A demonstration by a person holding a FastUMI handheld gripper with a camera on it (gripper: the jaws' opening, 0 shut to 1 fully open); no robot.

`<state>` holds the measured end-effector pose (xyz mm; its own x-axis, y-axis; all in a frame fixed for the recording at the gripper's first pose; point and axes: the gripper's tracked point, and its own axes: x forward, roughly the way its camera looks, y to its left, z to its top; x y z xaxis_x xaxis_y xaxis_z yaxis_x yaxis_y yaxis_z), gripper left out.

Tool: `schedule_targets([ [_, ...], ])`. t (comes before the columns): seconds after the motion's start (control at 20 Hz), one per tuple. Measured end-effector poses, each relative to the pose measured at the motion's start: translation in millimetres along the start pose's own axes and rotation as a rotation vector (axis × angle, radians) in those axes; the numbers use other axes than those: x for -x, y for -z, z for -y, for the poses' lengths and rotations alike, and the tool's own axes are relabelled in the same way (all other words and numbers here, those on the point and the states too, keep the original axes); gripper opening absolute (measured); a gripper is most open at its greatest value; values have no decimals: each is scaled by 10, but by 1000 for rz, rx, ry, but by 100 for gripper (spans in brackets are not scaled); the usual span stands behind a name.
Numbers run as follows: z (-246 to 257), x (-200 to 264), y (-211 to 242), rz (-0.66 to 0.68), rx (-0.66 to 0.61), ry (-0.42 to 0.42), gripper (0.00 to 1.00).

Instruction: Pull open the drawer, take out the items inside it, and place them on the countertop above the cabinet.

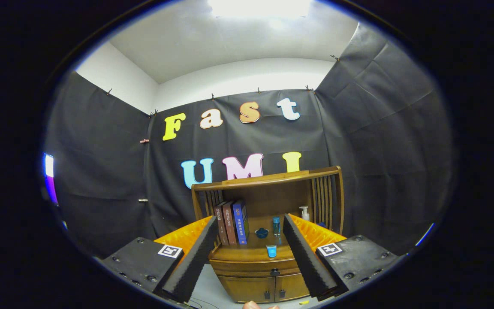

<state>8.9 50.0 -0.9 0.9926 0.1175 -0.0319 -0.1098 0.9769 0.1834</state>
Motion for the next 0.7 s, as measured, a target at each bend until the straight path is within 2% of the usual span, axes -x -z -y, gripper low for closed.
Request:
schedule_targets([
  [0.25, 84, -35, 34, -4, -3, 19, 99],
  [0.7, 16, -80, 130, -26, 3, 4, 99],
])
